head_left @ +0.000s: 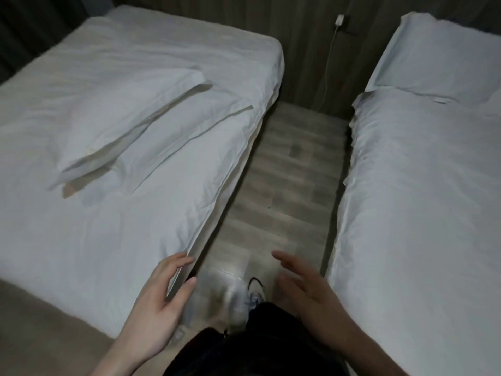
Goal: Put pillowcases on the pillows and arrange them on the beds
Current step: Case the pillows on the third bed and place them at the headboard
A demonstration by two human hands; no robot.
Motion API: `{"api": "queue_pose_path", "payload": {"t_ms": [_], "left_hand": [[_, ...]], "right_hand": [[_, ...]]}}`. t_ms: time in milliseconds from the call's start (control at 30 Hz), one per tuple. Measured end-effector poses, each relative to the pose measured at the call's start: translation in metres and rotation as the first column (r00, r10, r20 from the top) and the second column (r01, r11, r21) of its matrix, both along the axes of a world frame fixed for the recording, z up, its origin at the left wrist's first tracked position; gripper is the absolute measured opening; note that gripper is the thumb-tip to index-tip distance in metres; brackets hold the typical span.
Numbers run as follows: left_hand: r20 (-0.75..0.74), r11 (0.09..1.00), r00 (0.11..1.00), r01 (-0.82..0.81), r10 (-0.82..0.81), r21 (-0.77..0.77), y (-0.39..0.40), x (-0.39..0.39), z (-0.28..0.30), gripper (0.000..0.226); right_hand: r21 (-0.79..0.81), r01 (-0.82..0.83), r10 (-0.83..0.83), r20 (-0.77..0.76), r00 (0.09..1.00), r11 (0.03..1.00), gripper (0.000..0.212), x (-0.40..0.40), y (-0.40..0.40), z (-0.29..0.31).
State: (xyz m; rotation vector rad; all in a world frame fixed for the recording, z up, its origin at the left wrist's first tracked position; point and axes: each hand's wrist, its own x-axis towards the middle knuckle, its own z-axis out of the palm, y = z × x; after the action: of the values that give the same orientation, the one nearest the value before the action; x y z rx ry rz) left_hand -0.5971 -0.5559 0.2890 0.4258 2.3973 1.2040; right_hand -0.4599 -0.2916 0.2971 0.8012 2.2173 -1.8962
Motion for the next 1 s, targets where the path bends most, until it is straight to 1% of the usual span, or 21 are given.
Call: {"api": "queue_pose_path", "payload": {"t_ms": [167, 233, 300, 400, 567, 633, 667, 733, 900, 1000], "left_hand": [[0.023, 0.997, 0.997, -0.073, 0.073, 0.011, 0.037, -0.072, 0.005, 0.042], [0.028, 0.995, 0.995, -0.099, 0.098, 0.018, 0.047, -0.103, 0.004, 0.043], [0.038, 0.995, 0.995, -0.096, 0.096, 0.015, 0.055, -0.137, 0.001, 0.042], [0.034, 0.998, 0.997, -0.07, 0.07, 0.005, 0.062, -0.199, -0.014, 0.031], [0.038, 0.999, 0.998, -0.045, 0.045, 0.006, 0.073, -0.305, -0.025, 0.029], [0.037, 0.999, 0.999, -0.024, 0.023, 0.024, 0.078, -0.342, -0.026, 0.029], [0.046, 0.999, 0.999, -0.019, 0.017, 0.028, 0.08, -0.359, -0.027, 0.028], [0.077, 1.0, 0.997, -0.017, 0.016, 0.021, 0.083, -0.389, -0.03, 0.028], [0.097, 0.999, 0.994, -0.044, 0.045, -0.005, 0.091, -0.445, -0.043, 0.026], [0.075, 0.996, 0.995, -0.068, 0.073, -0.057, 0.099, -0.483, -0.057, 0.027]], "right_hand": [[-0.055, -0.015, 0.014, -0.024, 1.0, 0.998, 0.036, -0.095, 0.049, 0.005], [-0.04, -0.024, 0.023, -0.026, 0.999, 0.999, 0.037, -0.128, 0.06, 0.004], [-0.016, -0.028, 0.028, -0.002, 1.0, 0.999, 0.036, -0.157, 0.069, 0.0], [0.0, -0.03, 0.03, 0.033, 0.999, 1.0, 0.036, -0.204, 0.077, -0.007], [0.002, 0.046, -0.047, 0.06, 0.997, 0.999, 0.036, -0.283, 0.079, -0.006], [0.079, 0.0, -0.004, 0.05, 0.999, 0.997, 0.048, -0.311, 0.079, 0.001], [0.102, -0.014, 0.007, 0.067, 0.998, 0.995, 0.046, -0.325, 0.081, -0.002], [0.08, -0.021, 0.015, 0.084, 0.996, 0.997, 0.037, -0.349, 0.086, -0.007], [0.067, -0.045, 0.039, 0.076, 0.996, 0.997, 0.037, -0.418, 0.101, -0.012], [0.109, -0.1, 0.09, 0.092, 0.992, 0.989, 0.034, -0.467, 0.122, -0.024]]}}
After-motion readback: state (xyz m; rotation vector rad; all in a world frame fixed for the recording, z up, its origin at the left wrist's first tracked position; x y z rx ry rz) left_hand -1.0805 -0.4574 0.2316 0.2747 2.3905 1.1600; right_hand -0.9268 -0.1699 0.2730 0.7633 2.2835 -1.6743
